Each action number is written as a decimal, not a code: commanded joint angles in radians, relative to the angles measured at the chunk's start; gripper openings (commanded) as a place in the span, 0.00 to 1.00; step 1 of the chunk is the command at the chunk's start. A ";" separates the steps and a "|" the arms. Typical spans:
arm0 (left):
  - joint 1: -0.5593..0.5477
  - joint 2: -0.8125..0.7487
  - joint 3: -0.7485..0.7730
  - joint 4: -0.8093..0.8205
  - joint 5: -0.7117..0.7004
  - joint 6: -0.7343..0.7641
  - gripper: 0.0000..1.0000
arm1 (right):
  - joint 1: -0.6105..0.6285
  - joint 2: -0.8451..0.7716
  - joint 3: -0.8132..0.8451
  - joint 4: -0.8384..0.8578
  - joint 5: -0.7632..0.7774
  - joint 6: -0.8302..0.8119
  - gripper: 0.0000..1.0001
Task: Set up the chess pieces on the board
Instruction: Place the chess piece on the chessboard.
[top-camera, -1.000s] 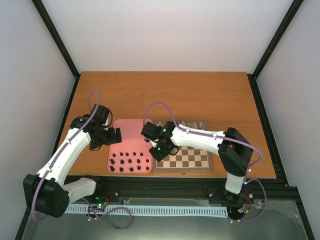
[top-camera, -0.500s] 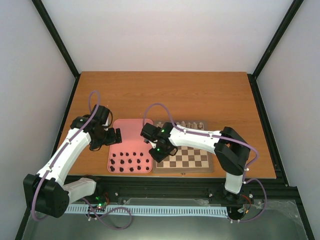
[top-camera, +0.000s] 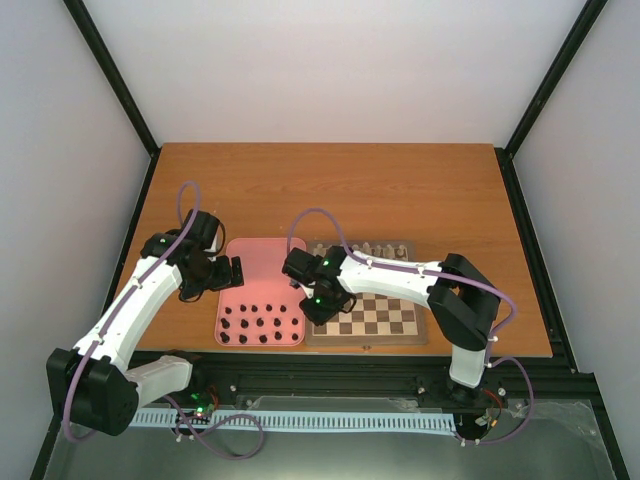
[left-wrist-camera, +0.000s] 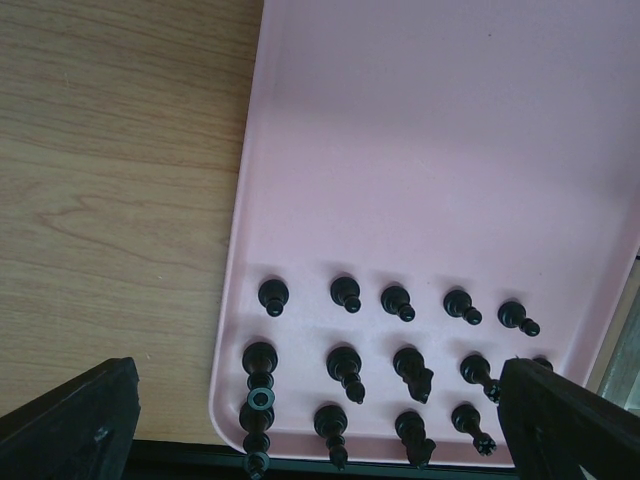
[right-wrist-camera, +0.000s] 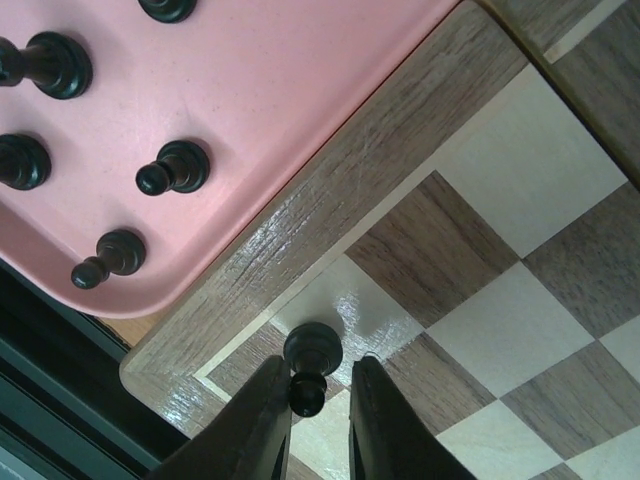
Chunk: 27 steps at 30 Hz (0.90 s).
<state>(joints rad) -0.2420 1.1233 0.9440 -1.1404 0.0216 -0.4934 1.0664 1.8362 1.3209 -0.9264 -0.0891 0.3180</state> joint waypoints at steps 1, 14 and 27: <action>0.004 -0.019 0.002 0.008 0.008 -0.004 1.00 | -0.002 0.003 -0.010 0.002 -0.002 0.005 0.22; 0.004 -0.008 0.017 0.010 0.010 0.002 1.00 | -0.002 -0.007 -0.006 0.000 0.026 0.017 0.34; 0.004 -0.003 0.018 0.018 0.009 -0.006 1.00 | -0.002 0.008 0.011 -0.003 0.071 0.011 0.28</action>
<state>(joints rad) -0.2424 1.1221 0.9440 -1.1400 0.0273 -0.4934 1.0664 1.8362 1.3190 -0.9279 -0.0414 0.3302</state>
